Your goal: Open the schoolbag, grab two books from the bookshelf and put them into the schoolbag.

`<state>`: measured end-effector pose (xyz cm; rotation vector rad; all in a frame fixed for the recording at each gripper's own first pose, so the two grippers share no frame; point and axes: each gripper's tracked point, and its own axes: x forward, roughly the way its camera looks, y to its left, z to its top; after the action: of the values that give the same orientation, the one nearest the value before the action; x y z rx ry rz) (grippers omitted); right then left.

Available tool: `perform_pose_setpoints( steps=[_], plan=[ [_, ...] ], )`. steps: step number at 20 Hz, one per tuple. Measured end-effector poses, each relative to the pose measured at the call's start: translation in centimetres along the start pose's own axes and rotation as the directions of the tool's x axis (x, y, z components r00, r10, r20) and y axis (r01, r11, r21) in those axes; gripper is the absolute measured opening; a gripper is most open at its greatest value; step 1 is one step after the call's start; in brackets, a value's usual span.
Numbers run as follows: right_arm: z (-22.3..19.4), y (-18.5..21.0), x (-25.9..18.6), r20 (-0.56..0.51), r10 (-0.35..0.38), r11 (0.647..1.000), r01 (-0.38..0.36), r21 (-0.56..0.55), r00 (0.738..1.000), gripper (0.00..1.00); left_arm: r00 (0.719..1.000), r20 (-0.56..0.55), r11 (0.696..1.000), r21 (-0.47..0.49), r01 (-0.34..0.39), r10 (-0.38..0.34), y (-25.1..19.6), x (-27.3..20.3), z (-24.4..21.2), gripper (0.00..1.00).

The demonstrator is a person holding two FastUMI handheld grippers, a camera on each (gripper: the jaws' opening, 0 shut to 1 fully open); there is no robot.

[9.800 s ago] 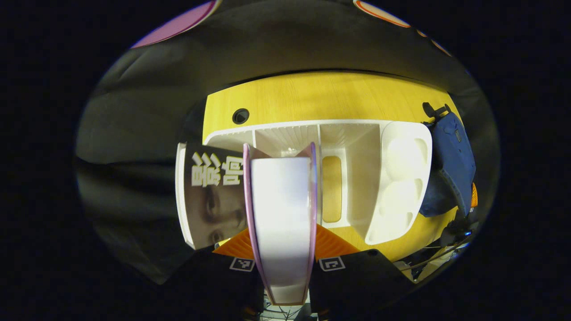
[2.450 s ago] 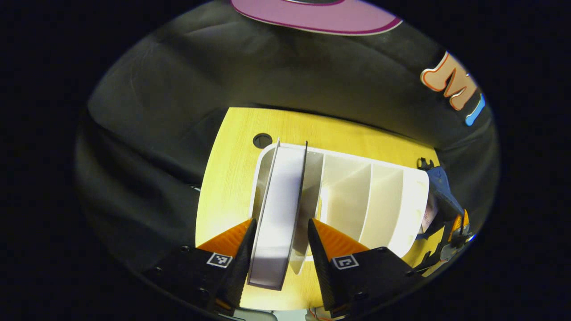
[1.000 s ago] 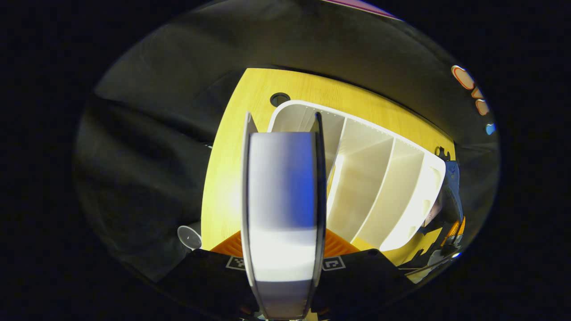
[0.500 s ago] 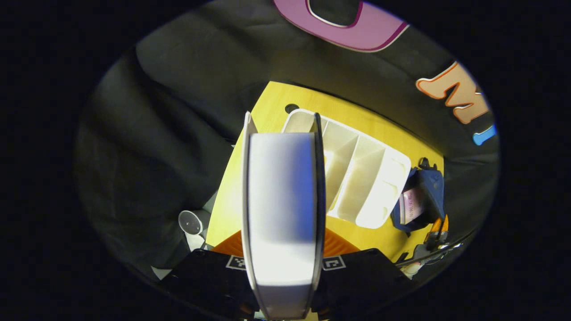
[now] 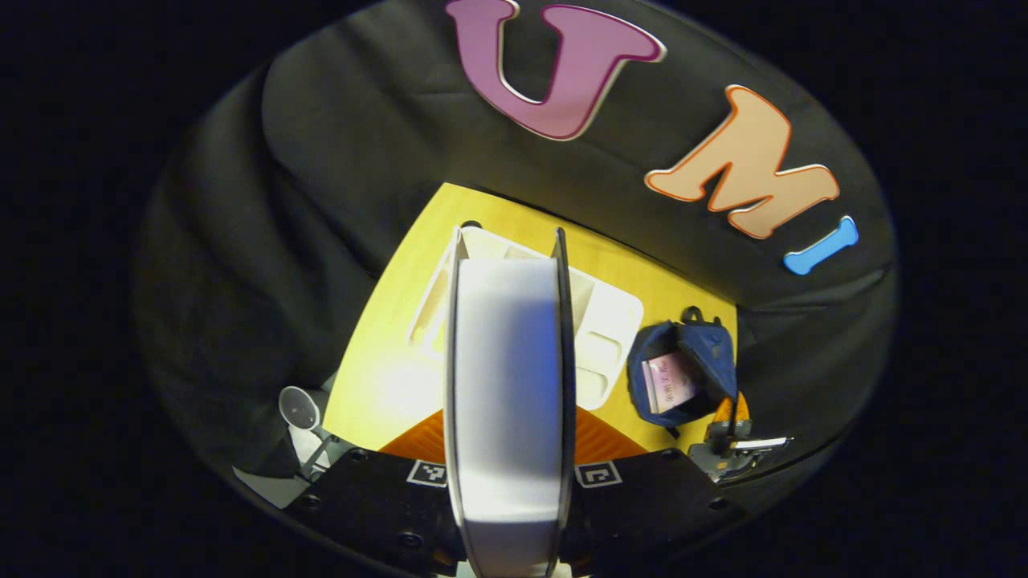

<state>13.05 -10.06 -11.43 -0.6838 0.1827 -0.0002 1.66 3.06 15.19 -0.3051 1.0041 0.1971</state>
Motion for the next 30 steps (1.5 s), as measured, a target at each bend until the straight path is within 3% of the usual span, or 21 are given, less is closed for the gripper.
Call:
perform_pose_setpoints(
  steps=[6, 7, 9, 10, 11, 12, 14, 15, 21, 28, 30],
  plan=[
    [-0.1, -1.1, -0.3, 0.008, 0.000, 0.999, -0.001, 0.032, 1.000, 0.17, 0.986, -0.028, 0.986, 0.026, 0.167, -0.166, -7.8, 2.4, -1.6, 0.39],
    [-0.1, -1.2, -0.4, 0.009, 0.003, 0.999, -0.003, 0.034, 1.000, 0.04, 0.980, -0.039, 0.980, 0.030, 0.196, -0.195, -9.2, 3.0, -1.9, 0.39],
    [-0.1, -1.2, -0.3, 0.014, 0.010, 0.999, -0.011, 0.050, 1.000, 0.04, 0.970, -0.045, 0.970, 0.035, 0.242, -0.241, -11.5, 4.8, -2.4, 0.39],
    [-0.1, -1.3, -0.3, 0.013, 0.012, 0.998, -0.013, 0.060, 1.000, 0.17, 0.967, -0.038, 0.966, 0.043, 0.254, -0.252, -12.5, 5.8, -2.6, 0.39],
    [-0.2, -1.4, -0.1, 0.013, 0.016, 0.998, -0.017, 0.068, 1.000, 0.17, 0.964, -0.035, 0.963, 0.056, 0.263, -0.262, -13.5, 7.0, -3.0, 0.39],
    [-0.2, -1.5, -0.1, 0.013, 0.019, 0.997, -0.020, 0.073, 1.000, 0.04, 0.961, -0.034, 0.959, 0.062, 0.276, -0.275, -14.4, 8.3, -3.6, 0.40],
    [-0.1, -1.9, 0.1, 0.017, 0.022, 0.997, -0.023, 0.069, 1.000, 0.04, 0.944, -0.053, 0.943, 0.047, 0.329, -0.326, -17.1, 10.6, -5.0, 0.40],
    [-0.1, -2.2, 0.3, 0.020, 0.023, 0.997, -0.024, 0.071, 1.000, 0.17, 0.934, -0.059, 0.935, 0.030, 0.355, -0.352, -18.3, 11.7, -5.7, 0.40],
    [-0.5, -3.8, 1.0, 0.013, 0.025, 0.993, -0.026, 0.117, 1.000, 0.17, 0.894, -0.046, 0.895, -0.033, 0.445, -0.446, -23.8, 18.3, -8.6, 0.41],
    [-0.9, -4.2, 1.3, 0.005, 0.028, 0.987, -0.028, 0.156, 1.000, 0.17, 0.855, 0.025, 0.853, -0.062, 0.518, -0.517, -27.9, 22.7, -10.1, 0.42],
    [-0.8, -4.3, 1.3, -0.001, 0.025, 0.984, -0.025, 0.175, 1.000, 0.17, 0.838, 0.056, 0.835, -0.066, 0.546, -0.543, -29.4, 23.8, -10.2, 0.39]
  ],
)
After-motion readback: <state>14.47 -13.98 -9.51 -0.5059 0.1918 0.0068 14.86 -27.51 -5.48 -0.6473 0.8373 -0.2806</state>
